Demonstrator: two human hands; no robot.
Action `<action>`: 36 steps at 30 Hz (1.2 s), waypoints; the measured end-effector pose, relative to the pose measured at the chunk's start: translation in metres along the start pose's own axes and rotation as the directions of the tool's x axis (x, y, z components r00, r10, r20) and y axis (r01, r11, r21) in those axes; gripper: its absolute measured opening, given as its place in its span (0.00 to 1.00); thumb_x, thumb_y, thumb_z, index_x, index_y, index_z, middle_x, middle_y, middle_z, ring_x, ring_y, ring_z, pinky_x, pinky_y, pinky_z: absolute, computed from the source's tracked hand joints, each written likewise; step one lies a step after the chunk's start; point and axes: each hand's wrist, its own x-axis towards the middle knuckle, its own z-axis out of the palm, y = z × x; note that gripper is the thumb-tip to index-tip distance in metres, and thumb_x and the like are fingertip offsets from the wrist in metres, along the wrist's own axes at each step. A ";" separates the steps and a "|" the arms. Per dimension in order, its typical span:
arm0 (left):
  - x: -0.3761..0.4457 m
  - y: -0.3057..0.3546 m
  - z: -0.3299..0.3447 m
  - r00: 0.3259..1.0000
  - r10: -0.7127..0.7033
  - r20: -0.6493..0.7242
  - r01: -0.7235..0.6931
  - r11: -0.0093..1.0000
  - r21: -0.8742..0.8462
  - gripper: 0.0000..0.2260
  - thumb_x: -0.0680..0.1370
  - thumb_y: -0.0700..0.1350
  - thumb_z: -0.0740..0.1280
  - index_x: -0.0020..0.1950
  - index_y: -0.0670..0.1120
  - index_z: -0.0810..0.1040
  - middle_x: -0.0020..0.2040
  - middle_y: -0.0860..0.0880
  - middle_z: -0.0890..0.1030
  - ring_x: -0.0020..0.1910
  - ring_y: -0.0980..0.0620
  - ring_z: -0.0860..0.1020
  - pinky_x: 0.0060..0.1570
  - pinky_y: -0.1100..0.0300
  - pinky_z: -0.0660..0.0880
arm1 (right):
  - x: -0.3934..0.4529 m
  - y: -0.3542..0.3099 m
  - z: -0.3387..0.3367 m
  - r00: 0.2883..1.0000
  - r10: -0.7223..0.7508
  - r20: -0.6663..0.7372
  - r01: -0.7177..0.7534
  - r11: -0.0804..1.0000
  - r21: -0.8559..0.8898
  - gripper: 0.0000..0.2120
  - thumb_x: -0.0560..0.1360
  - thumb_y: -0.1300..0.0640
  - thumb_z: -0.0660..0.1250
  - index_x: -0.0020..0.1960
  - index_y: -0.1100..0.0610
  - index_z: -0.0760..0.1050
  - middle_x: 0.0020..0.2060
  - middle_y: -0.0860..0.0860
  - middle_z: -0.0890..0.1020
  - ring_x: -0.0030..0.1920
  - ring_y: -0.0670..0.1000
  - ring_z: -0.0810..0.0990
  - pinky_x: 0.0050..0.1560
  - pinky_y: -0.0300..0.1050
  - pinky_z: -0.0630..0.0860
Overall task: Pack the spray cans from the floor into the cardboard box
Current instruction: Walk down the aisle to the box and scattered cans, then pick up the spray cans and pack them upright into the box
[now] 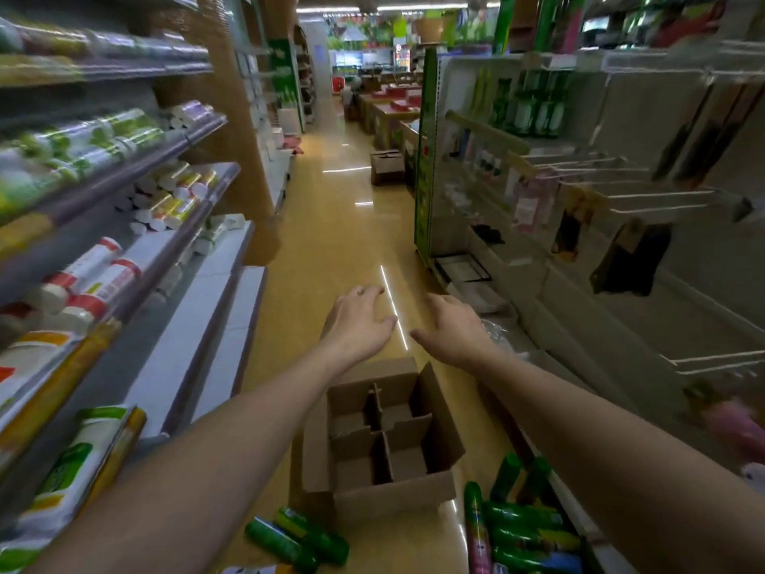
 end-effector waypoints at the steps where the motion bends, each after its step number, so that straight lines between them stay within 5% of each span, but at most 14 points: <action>1: 0.014 0.001 0.005 1.000 -0.001 0.011 0.001 1.000 -0.010 0.26 0.78 0.55 0.65 0.75 0.51 0.67 0.74 0.48 0.68 0.71 0.45 0.68 0.66 0.50 0.69 | 0.013 0.006 0.000 1.000 0.009 -0.001 -0.009 1.000 -0.001 0.35 0.75 0.44 0.70 0.77 0.51 0.61 0.73 0.52 0.69 0.72 0.54 0.68 0.67 0.54 0.72; 13: 0.160 0.035 0.092 0.960 0.188 0.207 -0.171 0.980 -0.099 0.27 0.79 0.54 0.66 0.77 0.52 0.64 0.76 0.49 0.66 0.74 0.46 0.65 0.69 0.50 0.67 | 0.118 0.097 0.010 0.976 0.216 -0.037 -0.216 0.976 0.010 0.34 0.74 0.42 0.69 0.76 0.50 0.63 0.71 0.51 0.71 0.69 0.54 0.71 0.65 0.54 0.74; 22: 0.266 0.083 0.220 0.803 0.407 0.435 -0.386 0.912 -0.140 0.27 0.78 0.52 0.67 0.76 0.48 0.67 0.73 0.46 0.70 0.71 0.44 0.68 0.69 0.51 0.67 | 0.157 0.205 0.026 0.835 0.550 -0.011 -0.549 0.834 0.058 0.32 0.74 0.40 0.66 0.73 0.53 0.66 0.66 0.54 0.74 0.63 0.56 0.75 0.61 0.52 0.75; 32: 0.227 0.113 0.394 0.476 0.481 0.736 -0.442 0.855 -0.272 0.26 0.75 0.53 0.69 0.71 0.47 0.73 0.68 0.44 0.75 0.67 0.42 0.73 0.67 0.53 0.70 | 0.065 0.317 0.096 0.481 0.871 0.102 -0.875 0.471 0.111 0.33 0.74 0.46 0.68 0.75 0.56 0.64 0.69 0.58 0.72 0.69 0.59 0.71 0.65 0.48 0.70; 36: 0.177 0.096 0.460 0.381 0.420 0.824 -0.437 0.867 -0.240 0.24 0.75 0.51 0.70 0.70 0.45 0.74 0.66 0.41 0.77 0.66 0.41 0.74 0.65 0.57 0.69 | 0.005 0.352 0.157 0.345 0.921 0.181 -0.935 0.320 0.153 0.25 0.72 0.47 0.68 0.66 0.54 0.72 0.60 0.59 0.79 0.62 0.60 0.77 0.56 0.47 0.73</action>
